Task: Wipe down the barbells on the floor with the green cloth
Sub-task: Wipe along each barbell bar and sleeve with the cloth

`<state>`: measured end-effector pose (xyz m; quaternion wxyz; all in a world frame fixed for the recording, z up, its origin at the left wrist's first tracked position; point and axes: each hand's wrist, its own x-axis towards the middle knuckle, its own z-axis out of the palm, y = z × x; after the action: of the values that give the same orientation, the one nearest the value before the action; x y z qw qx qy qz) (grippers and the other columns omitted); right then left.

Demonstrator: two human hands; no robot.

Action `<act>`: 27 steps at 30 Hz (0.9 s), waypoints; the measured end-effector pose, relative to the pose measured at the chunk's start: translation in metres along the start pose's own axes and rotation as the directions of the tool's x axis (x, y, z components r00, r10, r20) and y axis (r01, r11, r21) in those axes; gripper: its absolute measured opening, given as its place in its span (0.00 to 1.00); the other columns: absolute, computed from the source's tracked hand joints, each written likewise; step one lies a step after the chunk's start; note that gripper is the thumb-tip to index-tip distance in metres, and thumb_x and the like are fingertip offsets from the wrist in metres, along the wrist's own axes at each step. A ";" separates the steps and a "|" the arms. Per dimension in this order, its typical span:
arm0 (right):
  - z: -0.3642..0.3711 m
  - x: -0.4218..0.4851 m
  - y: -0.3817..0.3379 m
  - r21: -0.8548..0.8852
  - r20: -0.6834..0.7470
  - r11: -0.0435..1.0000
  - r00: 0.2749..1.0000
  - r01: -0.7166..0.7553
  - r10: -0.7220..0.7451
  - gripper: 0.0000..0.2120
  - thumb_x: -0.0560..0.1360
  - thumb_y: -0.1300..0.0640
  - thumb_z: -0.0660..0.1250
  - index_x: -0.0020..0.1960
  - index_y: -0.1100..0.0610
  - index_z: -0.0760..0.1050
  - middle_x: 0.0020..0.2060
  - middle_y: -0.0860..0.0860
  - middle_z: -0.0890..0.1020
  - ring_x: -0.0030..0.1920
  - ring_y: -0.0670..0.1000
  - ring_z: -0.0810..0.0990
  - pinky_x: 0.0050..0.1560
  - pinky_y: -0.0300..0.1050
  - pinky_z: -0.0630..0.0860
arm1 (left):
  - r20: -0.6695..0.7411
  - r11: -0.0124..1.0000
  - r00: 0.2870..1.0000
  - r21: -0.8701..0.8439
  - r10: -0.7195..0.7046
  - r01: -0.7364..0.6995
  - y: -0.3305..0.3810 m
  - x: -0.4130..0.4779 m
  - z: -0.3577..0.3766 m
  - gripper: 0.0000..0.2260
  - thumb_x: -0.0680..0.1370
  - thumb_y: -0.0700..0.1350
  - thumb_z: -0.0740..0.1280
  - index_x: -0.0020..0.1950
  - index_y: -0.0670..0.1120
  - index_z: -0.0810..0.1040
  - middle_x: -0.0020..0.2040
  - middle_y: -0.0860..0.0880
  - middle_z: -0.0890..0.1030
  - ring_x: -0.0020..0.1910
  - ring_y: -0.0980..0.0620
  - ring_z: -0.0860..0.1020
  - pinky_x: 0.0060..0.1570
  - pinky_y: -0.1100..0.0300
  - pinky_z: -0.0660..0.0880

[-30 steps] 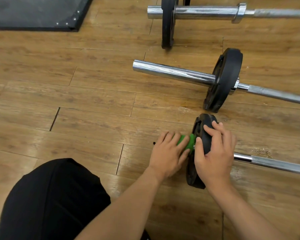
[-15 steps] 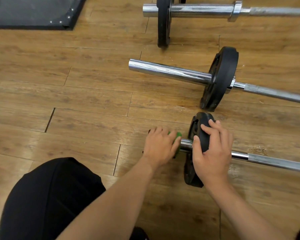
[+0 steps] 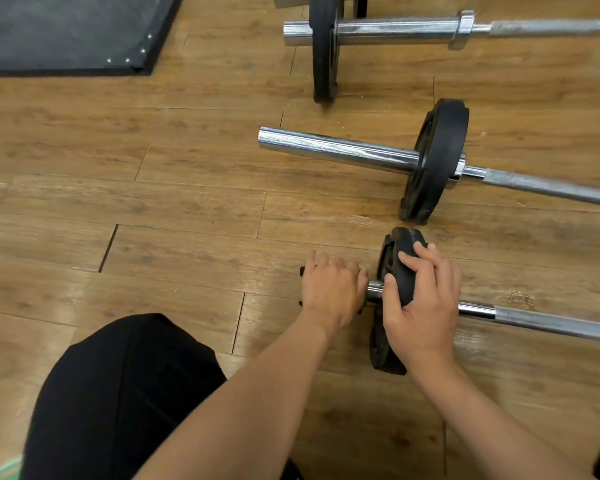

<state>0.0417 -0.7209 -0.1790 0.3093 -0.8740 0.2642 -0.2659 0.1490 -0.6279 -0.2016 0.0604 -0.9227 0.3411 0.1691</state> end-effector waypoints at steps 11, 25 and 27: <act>0.001 -0.005 -0.001 -0.014 -0.019 0.999 0.999 0.031 -0.032 0.18 0.79 0.53 0.65 0.61 0.65 0.78 0.64 0.61 0.77 0.71 0.63 0.72 0.74 0.51 0.64 | -0.161 0.999 0.985 0.014 0.054 -0.053 -0.015 -0.018 0.023 0.22 0.86 0.58 0.49 0.65 0.49 0.77 0.59 0.44 0.82 0.60 0.38 0.77 0.71 0.38 0.68; 0.005 0.001 -0.001 0.013 -0.024 1.000 1.000 0.010 -0.010 0.16 0.78 0.55 0.67 0.62 0.64 0.78 0.64 0.60 0.77 0.72 0.61 0.71 0.73 0.56 0.68 | -0.231 0.999 0.973 -0.043 -0.018 0.009 -0.022 -0.001 0.026 0.24 0.85 0.54 0.47 0.53 0.47 0.82 0.48 0.45 0.84 0.47 0.42 0.78 0.51 0.47 0.71; 0.005 0.000 0.000 0.007 -0.026 1.000 1.000 0.005 -0.005 0.16 0.78 0.56 0.67 0.62 0.64 0.78 0.64 0.60 0.77 0.72 0.61 0.71 0.71 0.62 0.70 | -0.275 0.997 0.961 -0.071 0.004 -0.024 0.003 -0.012 0.031 0.19 0.85 0.53 0.51 0.56 0.48 0.81 0.52 0.46 0.82 0.50 0.43 0.78 0.56 0.46 0.72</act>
<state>0.0456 -0.7187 -0.1822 0.3083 -0.8699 0.2651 -0.2791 0.1297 -0.6160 -0.2267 -0.0226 -0.9364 0.3462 0.0524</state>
